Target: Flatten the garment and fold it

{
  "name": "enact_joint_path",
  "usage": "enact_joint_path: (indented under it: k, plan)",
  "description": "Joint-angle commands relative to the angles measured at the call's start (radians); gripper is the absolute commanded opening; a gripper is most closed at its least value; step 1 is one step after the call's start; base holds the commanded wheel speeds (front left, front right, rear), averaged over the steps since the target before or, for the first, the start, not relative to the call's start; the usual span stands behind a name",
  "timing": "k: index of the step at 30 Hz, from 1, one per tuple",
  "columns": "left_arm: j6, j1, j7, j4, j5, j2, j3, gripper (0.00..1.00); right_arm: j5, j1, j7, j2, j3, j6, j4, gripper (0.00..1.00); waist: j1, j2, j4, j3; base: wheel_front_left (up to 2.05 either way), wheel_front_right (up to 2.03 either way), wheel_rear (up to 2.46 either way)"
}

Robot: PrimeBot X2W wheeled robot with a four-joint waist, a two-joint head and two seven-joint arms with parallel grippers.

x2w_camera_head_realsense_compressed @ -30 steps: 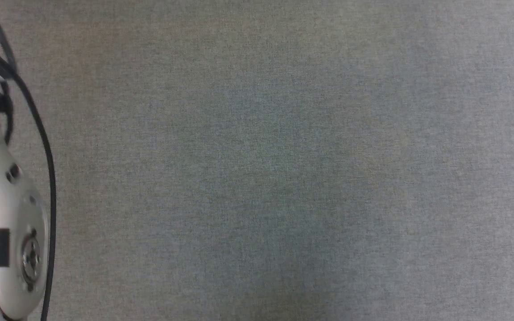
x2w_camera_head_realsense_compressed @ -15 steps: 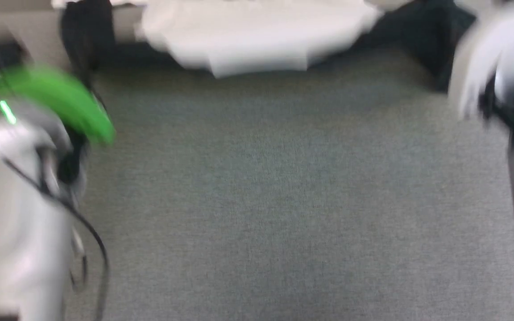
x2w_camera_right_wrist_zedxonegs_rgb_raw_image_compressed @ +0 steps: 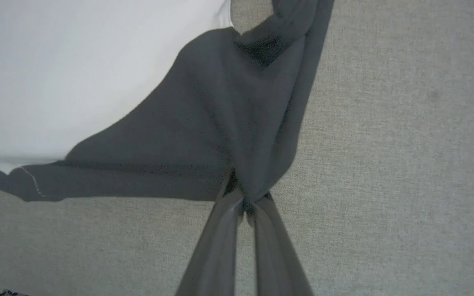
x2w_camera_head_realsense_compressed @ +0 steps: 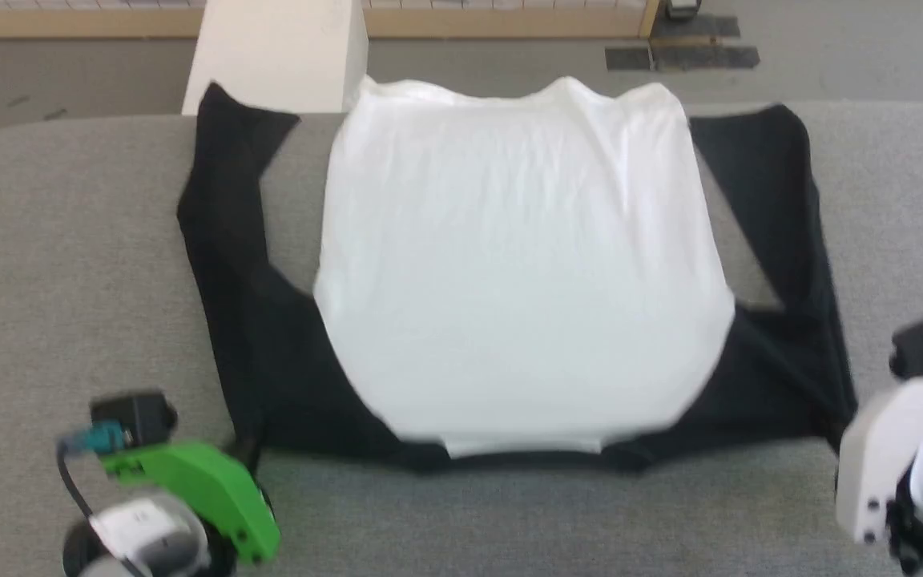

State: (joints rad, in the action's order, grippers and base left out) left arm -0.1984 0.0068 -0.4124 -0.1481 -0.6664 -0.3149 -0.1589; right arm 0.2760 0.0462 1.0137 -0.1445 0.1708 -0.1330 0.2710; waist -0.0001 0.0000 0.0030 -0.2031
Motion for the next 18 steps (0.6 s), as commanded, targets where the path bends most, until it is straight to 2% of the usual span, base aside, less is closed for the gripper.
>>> enact_joint_path:
  k: [1,8,13,18]
  plan:
    - [-0.019,0.047,-0.009,-0.013,0.005,-0.012,0.002,0.0,-0.025,-0.039,0.019,0.003,0.02,0.002,0.02,0.0,0.0001,0.0,0.012,0.027,0.0,0.0,0.0]
    - [-0.088,0.2,-0.051,-0.077,0.022,-0.007,-0.025,0.0,-0.094,-0.176,0.067,0.05,0.06,0.002,0.048,0.0,0.0001,0.0,0.021,0.043,0.0,0.0,0.0]
    - [-0.091,0.26,-0.055,-0.072,0.012,0.006,-0.046,0.0,-0.115,-0.238,0.071,0.07,0.042,0.002,0.028,0.0,0.0001,0.0,0.028,0.049,0.0,0.0,0.0]
    - [-0.06,0.225,0.01,-0.01,0.012,0.05,-0.069,0.0,-0.128,-0.261,-0.002,0.086,0.015,0.002,-0.031,0.0,0.0001,0.0,0.032,0.057,0.0,0.0,0.0]
